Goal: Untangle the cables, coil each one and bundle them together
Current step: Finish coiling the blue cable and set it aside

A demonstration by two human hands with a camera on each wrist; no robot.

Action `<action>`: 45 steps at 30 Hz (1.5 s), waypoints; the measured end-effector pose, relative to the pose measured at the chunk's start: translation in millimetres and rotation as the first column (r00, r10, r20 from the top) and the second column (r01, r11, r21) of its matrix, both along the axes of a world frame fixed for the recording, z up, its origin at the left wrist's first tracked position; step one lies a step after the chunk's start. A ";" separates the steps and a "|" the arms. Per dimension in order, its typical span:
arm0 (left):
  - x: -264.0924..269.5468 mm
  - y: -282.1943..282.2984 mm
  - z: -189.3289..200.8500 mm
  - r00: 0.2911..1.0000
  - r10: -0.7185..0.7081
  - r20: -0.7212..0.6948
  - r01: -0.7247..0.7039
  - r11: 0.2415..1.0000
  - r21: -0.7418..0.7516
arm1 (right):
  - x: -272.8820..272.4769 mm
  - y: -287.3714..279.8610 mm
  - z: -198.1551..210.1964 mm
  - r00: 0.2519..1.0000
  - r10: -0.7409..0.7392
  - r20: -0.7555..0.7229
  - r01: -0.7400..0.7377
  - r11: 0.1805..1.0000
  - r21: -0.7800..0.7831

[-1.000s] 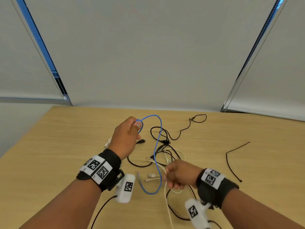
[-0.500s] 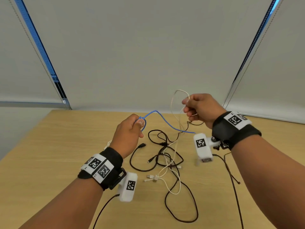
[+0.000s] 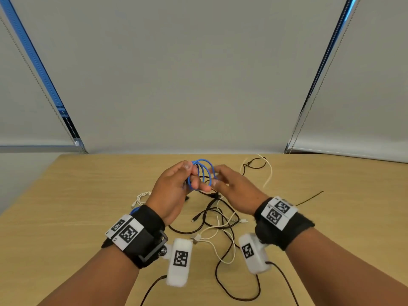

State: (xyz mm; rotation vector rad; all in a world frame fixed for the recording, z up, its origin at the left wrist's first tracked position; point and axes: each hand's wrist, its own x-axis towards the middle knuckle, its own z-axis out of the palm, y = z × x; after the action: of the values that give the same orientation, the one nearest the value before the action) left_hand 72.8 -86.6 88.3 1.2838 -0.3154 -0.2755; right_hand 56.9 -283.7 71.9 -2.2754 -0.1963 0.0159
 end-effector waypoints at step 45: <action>14.4 7.0 29.1 0.986 -0.128 -0.103 0.061 0.869 -0.491 | 9.8 -30.4 52.2 0.993 0.119 -0.025 -0.103 0.935 0.339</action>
State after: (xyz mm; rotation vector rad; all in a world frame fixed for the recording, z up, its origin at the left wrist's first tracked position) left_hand 87.2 -79.6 117.4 0.7469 -0.3102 -0.3389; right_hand 66.7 -314.1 124.1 -1.9177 -0.2815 0.0864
